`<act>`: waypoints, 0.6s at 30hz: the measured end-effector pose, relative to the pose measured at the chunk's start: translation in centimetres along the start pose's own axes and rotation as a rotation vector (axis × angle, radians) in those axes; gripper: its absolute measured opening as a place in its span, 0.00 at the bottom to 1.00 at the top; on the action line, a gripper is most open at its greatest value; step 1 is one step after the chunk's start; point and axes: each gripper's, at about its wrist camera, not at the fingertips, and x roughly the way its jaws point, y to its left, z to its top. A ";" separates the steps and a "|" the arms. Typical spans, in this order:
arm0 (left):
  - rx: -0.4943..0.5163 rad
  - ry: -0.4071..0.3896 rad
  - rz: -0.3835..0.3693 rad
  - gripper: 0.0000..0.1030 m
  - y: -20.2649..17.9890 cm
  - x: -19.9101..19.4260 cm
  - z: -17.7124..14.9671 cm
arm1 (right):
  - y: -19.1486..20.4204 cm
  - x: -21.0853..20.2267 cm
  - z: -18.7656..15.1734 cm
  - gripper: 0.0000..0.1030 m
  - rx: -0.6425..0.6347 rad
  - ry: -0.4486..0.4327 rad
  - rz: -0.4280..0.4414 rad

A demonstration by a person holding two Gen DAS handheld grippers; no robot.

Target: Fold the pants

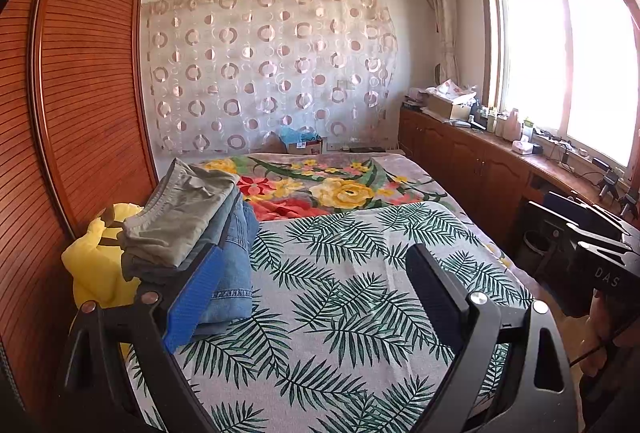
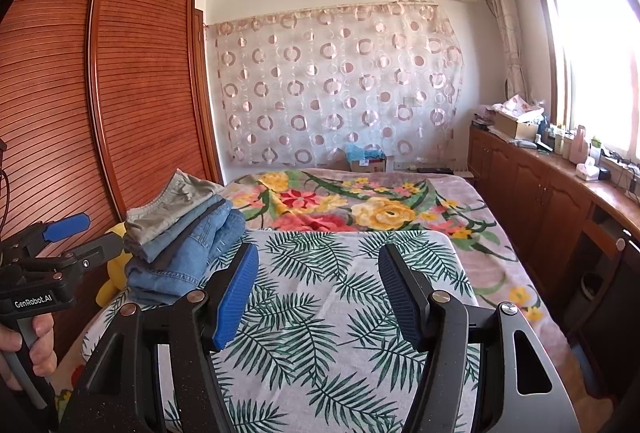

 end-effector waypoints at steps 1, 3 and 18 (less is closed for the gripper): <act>-0.001 0.000 0.000 0.90 0.0 0.0 0.0 | -0.1 0.0 0.1 0.63 0.000 0.000 -0.001; -0.001 0.000 -0.001 0.90 0.0 0.0 0.0 | 0.0 0.0 0.0 0.63 0.000 0.001 0.000; -0.001 -0.001 -0.001 0.90 0.0 0.0 0.0 | -0.1 -0.1 0.0 0.63 0.002 0.001 -0.003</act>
